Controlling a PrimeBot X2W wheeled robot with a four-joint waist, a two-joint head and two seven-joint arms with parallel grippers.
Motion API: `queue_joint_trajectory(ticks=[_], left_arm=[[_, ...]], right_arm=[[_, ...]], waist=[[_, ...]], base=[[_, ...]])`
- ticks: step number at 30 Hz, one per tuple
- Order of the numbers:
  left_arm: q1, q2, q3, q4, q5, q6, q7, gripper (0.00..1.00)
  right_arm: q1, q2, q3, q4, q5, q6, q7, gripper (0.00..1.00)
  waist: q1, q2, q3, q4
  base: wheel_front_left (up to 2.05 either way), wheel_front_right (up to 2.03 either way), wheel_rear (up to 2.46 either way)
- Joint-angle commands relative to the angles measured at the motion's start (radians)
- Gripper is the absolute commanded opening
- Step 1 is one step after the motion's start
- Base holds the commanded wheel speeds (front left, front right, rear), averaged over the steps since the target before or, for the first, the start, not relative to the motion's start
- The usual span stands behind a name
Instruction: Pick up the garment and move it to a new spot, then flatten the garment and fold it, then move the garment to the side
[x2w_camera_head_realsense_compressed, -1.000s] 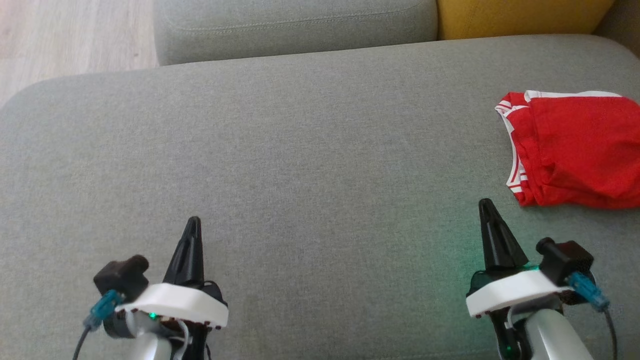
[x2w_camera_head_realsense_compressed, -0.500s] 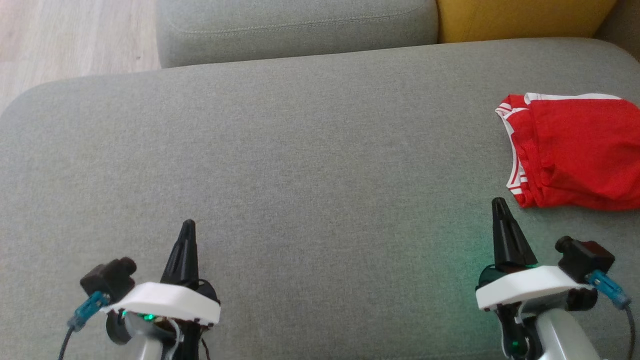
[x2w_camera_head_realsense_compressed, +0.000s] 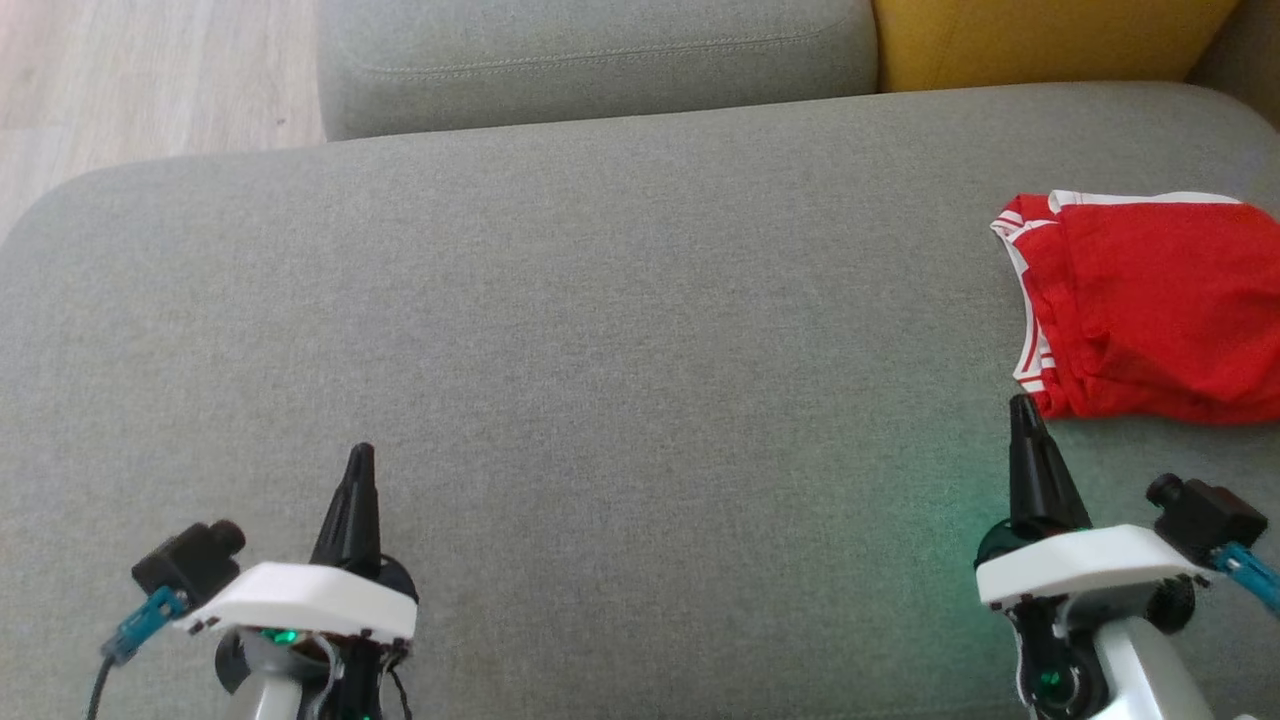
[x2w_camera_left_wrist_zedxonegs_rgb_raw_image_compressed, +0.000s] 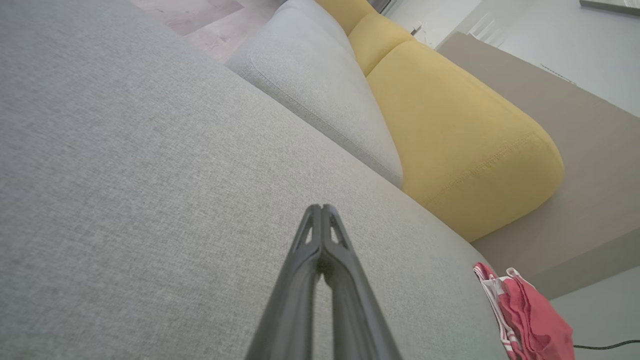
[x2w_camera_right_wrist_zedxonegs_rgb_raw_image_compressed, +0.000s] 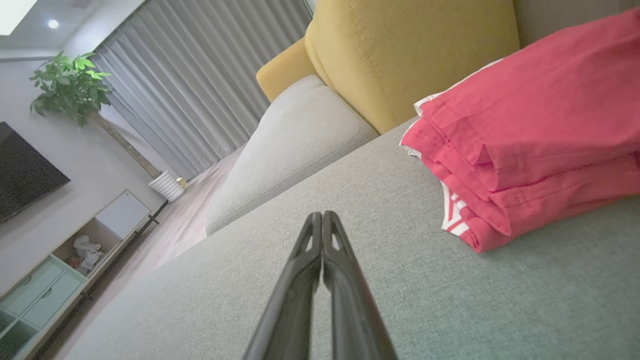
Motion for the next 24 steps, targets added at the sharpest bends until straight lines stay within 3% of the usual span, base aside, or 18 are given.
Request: queue_joint_trajectory(ticks=[1,24], left_arm=[[-0.052,0.013,0.028,-0.03,-0.031,-0.008,0.006,0.0],[-0.059,0.018,0.078,-0.024,-0.253,-0.028,0.066,0.0]], right_arm=[[-0.034,-0.016,-0.002,-0.038,0.039,0.002,0.008,0.0],[-0.03,-0.021,-0.035,-0.05,0.306,0.004,0.066,0.0]], waist=[[0.0,0.0,-0.001,0.0],[0.0,0.0,-0.014,0.005]], base=[[0.0,0.0,0.0],[0.0,0.0,0.0]])
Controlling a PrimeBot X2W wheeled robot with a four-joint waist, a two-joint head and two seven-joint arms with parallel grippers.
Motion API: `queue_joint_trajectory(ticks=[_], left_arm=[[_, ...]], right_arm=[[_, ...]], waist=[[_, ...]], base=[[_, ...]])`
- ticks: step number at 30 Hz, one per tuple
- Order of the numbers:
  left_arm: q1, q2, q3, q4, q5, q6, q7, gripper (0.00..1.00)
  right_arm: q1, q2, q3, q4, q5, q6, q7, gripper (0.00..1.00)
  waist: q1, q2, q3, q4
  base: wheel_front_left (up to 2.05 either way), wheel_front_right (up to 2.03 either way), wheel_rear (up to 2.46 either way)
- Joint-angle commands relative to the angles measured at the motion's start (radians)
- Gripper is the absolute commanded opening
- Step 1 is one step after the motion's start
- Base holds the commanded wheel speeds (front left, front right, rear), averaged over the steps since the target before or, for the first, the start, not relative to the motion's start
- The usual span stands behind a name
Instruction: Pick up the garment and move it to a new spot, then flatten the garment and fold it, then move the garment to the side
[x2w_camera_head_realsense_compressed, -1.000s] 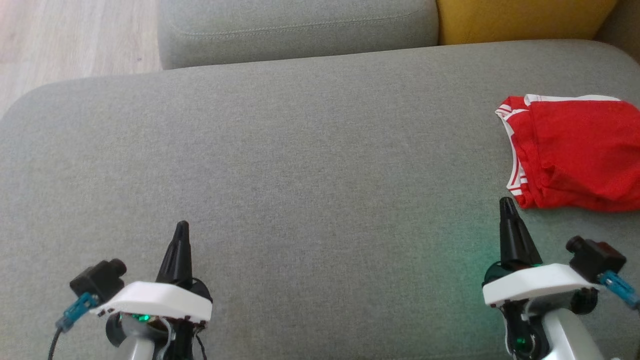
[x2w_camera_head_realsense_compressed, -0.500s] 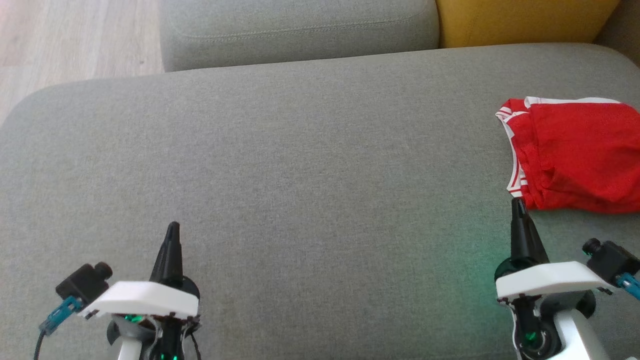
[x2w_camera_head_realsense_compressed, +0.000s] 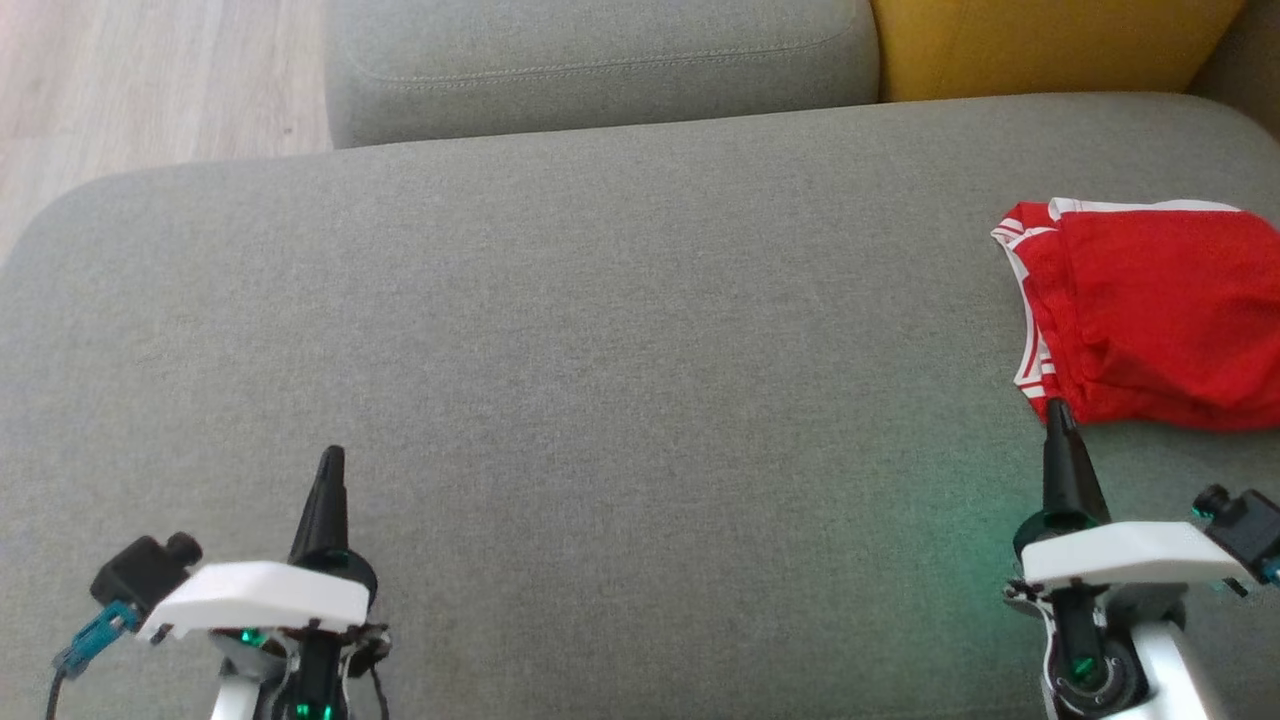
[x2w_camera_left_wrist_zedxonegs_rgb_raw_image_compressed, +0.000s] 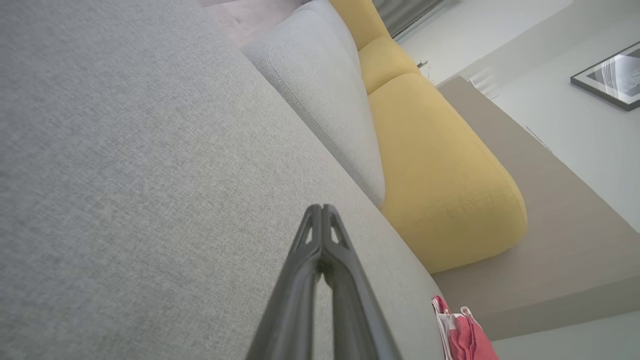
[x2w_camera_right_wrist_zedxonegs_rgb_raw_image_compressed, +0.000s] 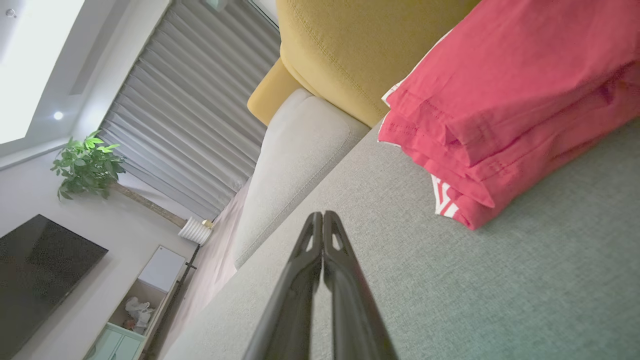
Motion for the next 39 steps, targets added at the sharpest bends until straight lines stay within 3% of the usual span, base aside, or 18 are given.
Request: queue_joint_trajectory(ticks=[1,39], left_arm=[[-0.055,0.015,0.025,-0.029,-0.024,-0.011,0.004,0.0],[-0.068,0.018,0.118,-0.017,-0.402,-0.046,0.113,0.0]], right_arm=[[-0.03,-0.019,0.005,-0.039,0.03,0.004,0.008,0.0],[-0.025,-0.02,-0.061,-0.058,0.482,0.006,0.117,0.0]], waist=[[0.0,0.0,-0.001,0.0],[0.0,0.0,-0.022,0.008]], base=[[0.0,0.0,0.0],[0.0,0.0,0.0]])
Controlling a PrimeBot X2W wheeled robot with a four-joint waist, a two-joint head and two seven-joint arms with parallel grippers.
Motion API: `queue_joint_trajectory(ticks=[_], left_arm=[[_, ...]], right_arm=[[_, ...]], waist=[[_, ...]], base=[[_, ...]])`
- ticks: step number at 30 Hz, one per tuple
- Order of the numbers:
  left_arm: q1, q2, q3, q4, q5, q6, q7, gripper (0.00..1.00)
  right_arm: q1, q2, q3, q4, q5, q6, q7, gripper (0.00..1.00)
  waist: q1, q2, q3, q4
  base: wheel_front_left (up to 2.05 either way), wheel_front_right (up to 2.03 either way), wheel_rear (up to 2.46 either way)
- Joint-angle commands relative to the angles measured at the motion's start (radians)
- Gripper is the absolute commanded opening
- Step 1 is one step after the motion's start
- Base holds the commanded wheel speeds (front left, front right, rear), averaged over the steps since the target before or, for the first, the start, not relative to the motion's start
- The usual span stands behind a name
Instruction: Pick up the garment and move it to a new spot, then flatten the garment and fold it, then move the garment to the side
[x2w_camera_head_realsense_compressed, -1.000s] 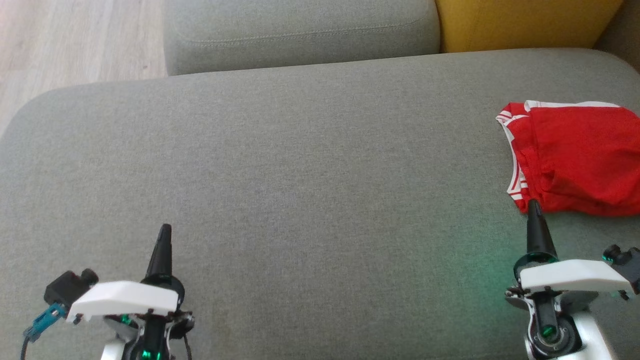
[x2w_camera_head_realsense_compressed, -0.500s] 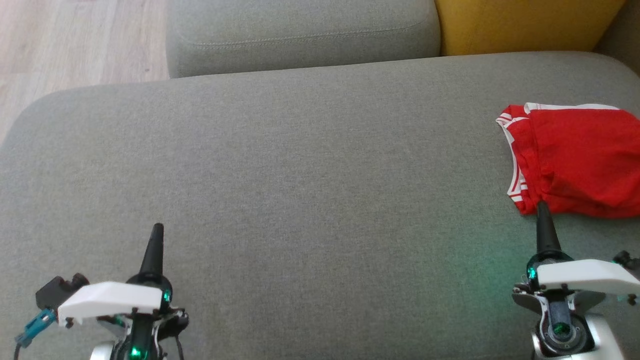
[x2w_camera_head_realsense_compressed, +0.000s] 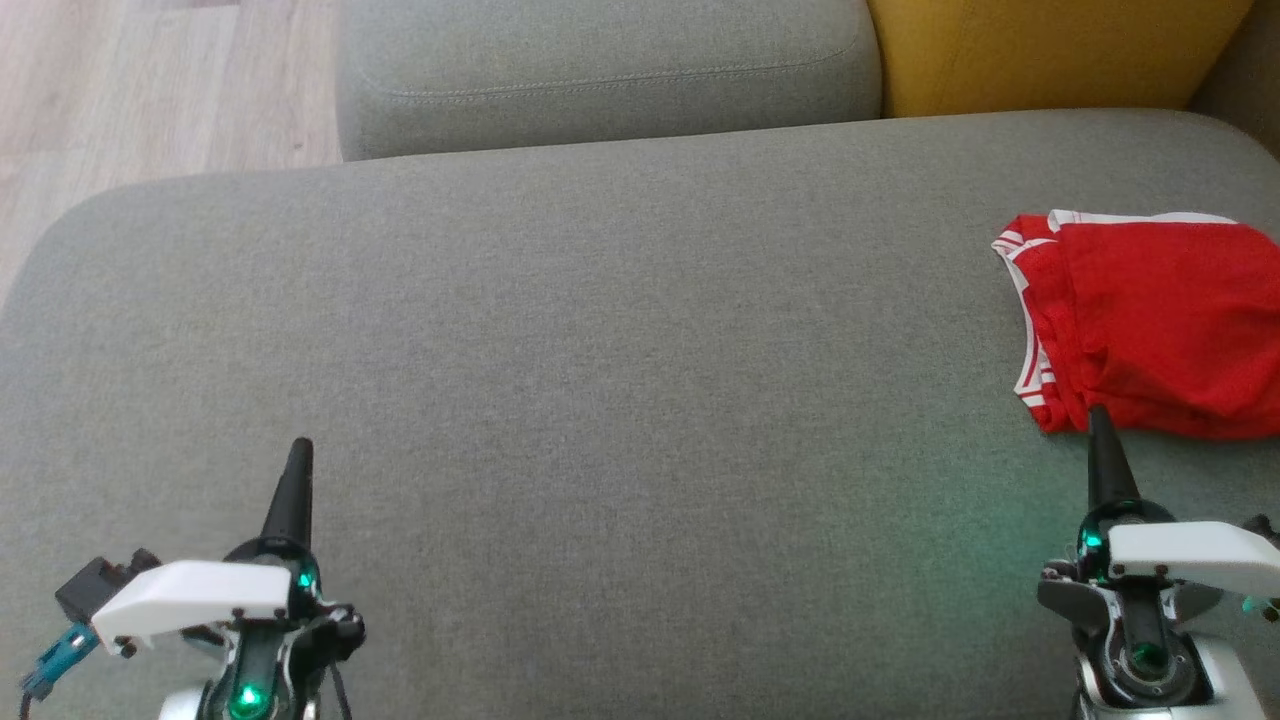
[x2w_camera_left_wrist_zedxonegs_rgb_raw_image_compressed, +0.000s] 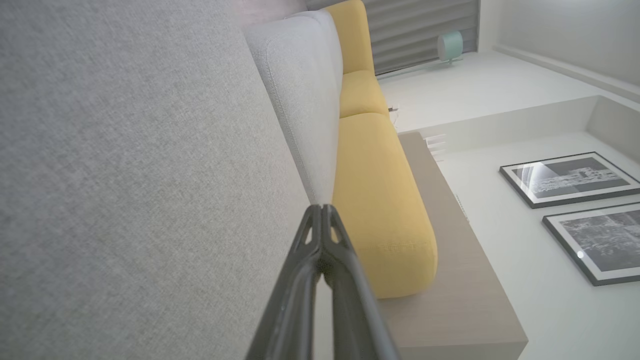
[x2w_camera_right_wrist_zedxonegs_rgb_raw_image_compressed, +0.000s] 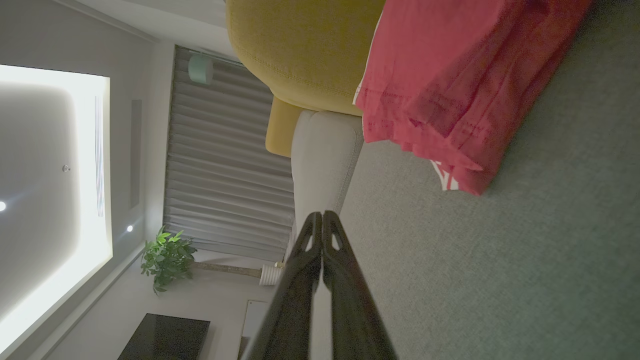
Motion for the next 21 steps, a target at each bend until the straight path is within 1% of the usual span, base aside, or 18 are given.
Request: queue_joint_trajectory(ticks=[1,21], left_arm=[[-0.051,0.017,0.042,-0.027,-0.028,-0.011,0.009,0.0],[-0.058,0.017,0.093,-0.021,-0.225,-0.029,0.068,0.0]], right_arm=[[-0.025,-0.016,0.009,-0.043,0.034,0.006,0.01,0.0],[-0.023,-0.014,-0.029,-0.053,0.27,0.007,0.07,0.0]], waist=[[0.0,0.0,-0.001,0.0],[0.0,0.0,-0.012,0.004]], base=[[0.0,0.0,0.0],[0.0,0.0,0.0]])
